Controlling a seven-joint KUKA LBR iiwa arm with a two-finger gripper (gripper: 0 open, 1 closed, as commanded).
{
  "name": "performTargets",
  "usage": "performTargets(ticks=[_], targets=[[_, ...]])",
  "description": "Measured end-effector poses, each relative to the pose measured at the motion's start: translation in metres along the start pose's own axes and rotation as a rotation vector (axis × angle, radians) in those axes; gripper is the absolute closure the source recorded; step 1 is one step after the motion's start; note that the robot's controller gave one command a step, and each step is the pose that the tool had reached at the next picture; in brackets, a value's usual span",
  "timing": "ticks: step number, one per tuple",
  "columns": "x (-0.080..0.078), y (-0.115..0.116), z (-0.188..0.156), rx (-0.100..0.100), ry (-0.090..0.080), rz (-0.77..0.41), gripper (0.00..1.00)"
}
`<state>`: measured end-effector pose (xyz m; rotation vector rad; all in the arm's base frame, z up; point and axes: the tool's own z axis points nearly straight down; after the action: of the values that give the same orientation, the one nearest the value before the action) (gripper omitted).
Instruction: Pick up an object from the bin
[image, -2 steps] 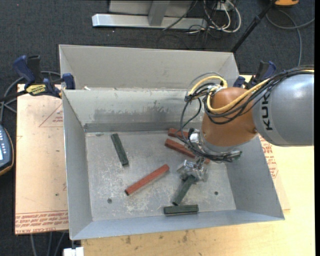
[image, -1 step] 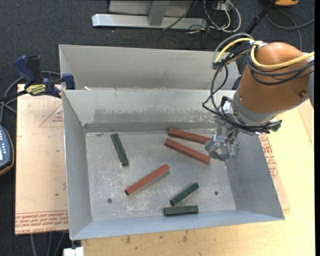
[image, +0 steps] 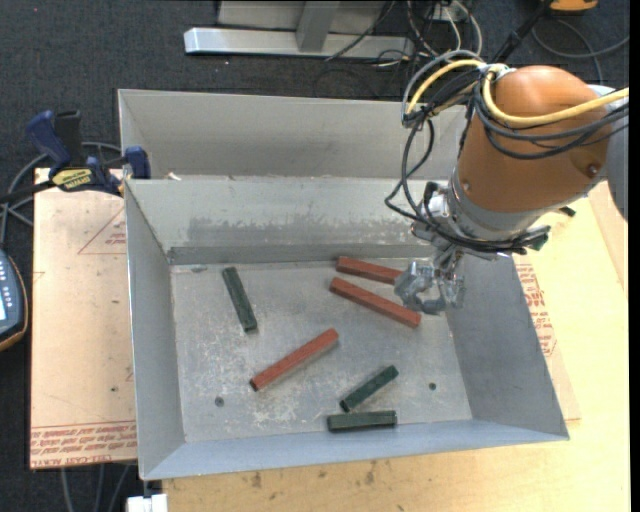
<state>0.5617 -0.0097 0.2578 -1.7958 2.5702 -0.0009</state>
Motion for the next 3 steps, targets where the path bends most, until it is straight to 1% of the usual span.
performTargets(ticks=[1,2,3], targets=[[-0.004,0.022,0.082,-0.013,0.004,-0.020,1.00],[-0.004,0.020,0.078,-0.005,0.002,-0.016,0.00],[-0.112,0.011,0.150,-0.007,-0.001,0.119,0.00]])
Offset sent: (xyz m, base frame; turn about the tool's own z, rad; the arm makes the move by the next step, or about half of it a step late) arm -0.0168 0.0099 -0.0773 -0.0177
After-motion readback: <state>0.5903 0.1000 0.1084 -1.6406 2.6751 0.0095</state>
